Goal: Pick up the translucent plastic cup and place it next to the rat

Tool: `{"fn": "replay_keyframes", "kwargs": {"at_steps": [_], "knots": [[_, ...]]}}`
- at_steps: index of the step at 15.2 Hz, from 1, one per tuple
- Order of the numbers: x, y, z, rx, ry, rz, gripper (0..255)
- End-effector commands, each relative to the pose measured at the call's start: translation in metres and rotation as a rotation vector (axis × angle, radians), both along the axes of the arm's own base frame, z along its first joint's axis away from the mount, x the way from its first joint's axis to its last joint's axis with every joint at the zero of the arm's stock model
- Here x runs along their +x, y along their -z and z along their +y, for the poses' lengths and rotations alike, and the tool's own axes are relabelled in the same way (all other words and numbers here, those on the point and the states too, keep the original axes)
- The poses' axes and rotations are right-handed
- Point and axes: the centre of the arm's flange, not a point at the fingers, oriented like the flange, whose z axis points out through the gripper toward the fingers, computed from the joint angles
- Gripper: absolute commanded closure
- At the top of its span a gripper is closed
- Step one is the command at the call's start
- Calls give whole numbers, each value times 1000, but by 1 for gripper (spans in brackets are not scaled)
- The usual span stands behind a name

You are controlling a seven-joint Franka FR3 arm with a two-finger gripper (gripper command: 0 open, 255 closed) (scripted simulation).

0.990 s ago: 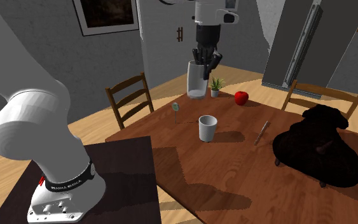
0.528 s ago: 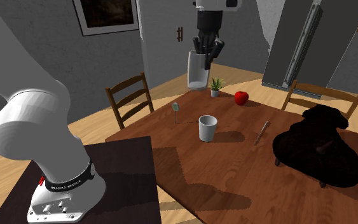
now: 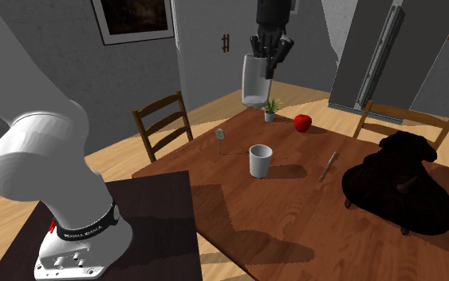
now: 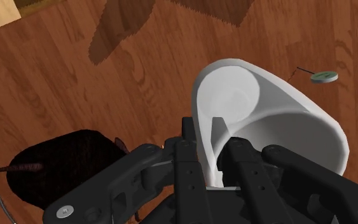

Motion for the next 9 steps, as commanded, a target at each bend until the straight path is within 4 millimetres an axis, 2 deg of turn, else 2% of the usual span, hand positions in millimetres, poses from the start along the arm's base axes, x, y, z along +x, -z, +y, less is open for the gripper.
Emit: {"fn": "replay_keyframes", "kwargs": {"at_steps": [1,9], "knots": [[13,-1,-21,0,-1,0,255],[67,-1,-112,0,-1,0,255]]}}
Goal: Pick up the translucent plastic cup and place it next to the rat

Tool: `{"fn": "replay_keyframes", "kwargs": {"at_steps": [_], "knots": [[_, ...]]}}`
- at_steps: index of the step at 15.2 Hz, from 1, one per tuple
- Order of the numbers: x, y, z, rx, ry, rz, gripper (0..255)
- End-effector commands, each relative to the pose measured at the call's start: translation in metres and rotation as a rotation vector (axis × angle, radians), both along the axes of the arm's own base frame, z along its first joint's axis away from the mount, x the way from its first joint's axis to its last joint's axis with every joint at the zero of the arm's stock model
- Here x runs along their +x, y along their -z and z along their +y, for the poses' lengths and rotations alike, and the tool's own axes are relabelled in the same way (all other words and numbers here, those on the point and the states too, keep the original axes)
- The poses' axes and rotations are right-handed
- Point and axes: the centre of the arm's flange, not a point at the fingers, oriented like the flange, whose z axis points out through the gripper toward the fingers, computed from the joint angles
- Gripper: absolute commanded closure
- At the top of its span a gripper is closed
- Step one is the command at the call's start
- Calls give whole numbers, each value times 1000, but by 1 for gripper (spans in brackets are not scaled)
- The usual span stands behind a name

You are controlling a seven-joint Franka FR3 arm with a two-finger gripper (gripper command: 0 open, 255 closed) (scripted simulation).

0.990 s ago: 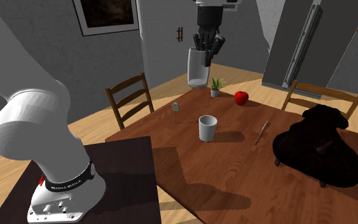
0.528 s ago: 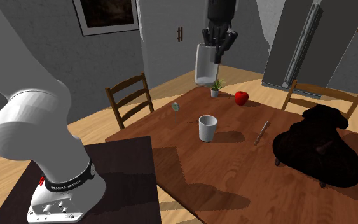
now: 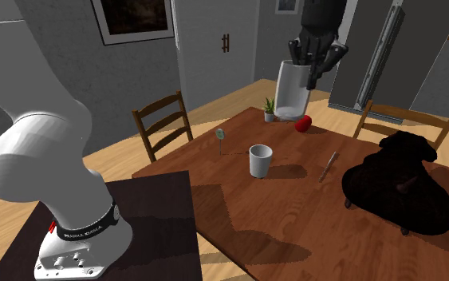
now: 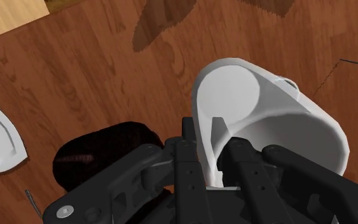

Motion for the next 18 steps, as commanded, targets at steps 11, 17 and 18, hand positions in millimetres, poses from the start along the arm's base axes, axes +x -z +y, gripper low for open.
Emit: {"fn": "replay_keyframes", "kwargs": {"at_steps": [11,17,18], "knots": [[83,-1,-135,0,-1,0,255],[89,25,-145,0,-1,0,255],[89,31,-145,0,-1,0,255]]}}
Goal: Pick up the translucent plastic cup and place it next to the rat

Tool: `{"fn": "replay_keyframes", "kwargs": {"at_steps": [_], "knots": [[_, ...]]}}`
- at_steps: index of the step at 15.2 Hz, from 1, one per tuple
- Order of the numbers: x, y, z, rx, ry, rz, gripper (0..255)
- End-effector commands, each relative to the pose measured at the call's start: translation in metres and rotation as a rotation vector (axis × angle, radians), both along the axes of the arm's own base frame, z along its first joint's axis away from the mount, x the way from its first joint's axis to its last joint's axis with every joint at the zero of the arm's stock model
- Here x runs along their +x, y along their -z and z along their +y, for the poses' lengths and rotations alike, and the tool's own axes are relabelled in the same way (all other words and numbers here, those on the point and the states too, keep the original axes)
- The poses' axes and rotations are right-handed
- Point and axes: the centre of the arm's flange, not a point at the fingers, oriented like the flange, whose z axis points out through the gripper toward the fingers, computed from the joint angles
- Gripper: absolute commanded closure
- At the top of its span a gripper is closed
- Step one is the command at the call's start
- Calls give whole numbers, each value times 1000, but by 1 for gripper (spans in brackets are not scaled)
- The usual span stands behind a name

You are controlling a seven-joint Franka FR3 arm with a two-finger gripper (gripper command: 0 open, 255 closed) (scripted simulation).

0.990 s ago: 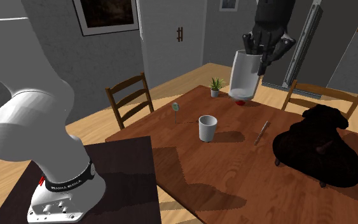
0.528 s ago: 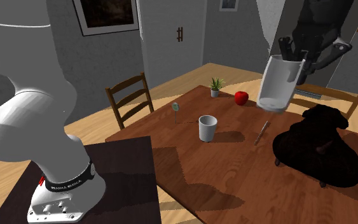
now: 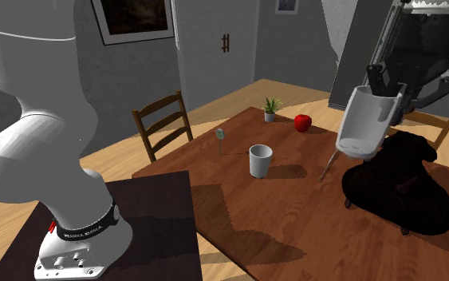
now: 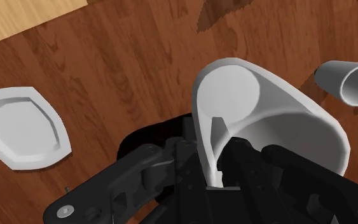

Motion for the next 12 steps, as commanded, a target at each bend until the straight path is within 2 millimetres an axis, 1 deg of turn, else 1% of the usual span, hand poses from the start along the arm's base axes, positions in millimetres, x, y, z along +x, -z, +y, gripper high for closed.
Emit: {"fn": "replay_keyframes", "kwargs": {"at_steps": [1,12], "knots": [[0,10,1,0,0,-1,255],[0,68,1,0,0,-1,255]]}}
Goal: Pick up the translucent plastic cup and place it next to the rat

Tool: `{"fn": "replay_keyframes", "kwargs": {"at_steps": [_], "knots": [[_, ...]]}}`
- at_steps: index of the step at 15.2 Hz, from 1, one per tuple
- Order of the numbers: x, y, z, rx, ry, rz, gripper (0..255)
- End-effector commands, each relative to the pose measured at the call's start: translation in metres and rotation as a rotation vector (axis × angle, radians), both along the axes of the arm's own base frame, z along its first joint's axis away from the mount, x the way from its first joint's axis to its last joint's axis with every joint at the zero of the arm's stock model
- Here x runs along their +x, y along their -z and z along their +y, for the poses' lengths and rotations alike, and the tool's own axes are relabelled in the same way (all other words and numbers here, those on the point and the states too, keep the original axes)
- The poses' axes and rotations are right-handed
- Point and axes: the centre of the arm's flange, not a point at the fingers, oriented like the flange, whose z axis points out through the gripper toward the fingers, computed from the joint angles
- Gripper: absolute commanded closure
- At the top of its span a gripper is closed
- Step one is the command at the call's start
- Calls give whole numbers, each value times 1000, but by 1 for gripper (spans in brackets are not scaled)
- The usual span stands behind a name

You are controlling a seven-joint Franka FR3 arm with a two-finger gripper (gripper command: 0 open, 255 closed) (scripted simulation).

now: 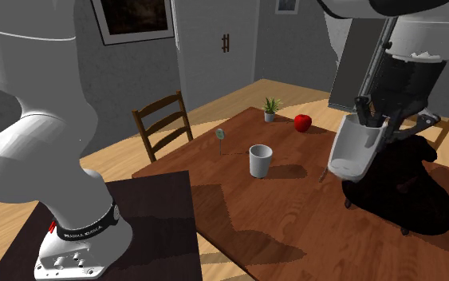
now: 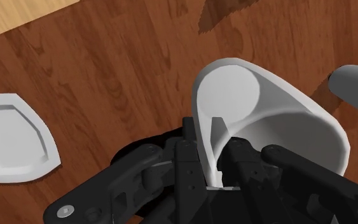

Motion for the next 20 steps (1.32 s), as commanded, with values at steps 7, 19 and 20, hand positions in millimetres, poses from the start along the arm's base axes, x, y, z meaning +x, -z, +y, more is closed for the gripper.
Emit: {"fn": "replay_keyframes", "kwargs": {"at_steps": [7,19,20], "knots": [[1,43,0,0,0,-1,255],[1,107,0,0,0,-1,255],[1,112,0,0,0,-1,255]]}}
